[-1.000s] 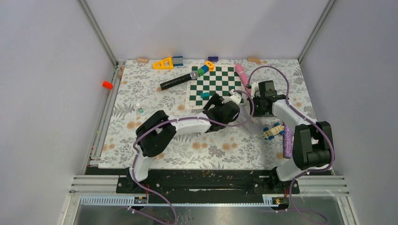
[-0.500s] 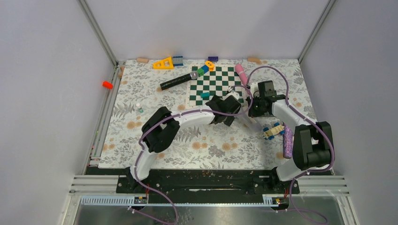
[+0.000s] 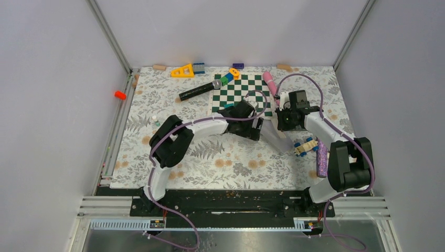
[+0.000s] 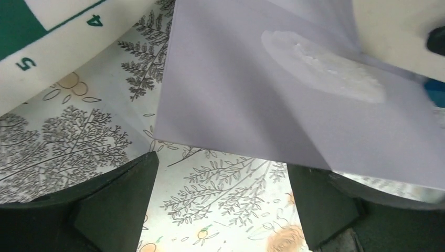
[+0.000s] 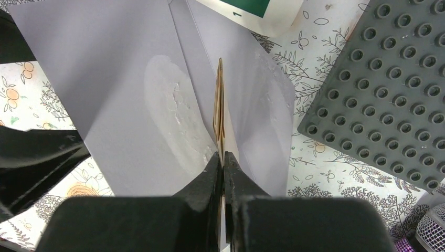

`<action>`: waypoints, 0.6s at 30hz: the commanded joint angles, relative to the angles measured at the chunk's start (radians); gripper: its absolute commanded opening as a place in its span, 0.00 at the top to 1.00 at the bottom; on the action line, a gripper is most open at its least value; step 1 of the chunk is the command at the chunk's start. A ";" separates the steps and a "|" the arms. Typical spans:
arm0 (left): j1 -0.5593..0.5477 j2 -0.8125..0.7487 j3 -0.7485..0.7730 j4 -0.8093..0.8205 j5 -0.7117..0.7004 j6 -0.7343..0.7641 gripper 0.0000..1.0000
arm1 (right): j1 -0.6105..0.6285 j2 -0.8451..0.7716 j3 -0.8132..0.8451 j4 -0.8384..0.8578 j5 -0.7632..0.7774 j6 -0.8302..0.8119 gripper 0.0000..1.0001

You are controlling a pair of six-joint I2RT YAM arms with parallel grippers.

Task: Place the letter into the envelope and seal it
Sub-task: Pick up the envelope from the center of the board.

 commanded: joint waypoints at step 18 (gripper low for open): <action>0.088 0.021 -0.123 0.386 0.527 -0.323 0.01 | 0.010 -0.010 0.003 -0.009 -0.033 -0.015 1.00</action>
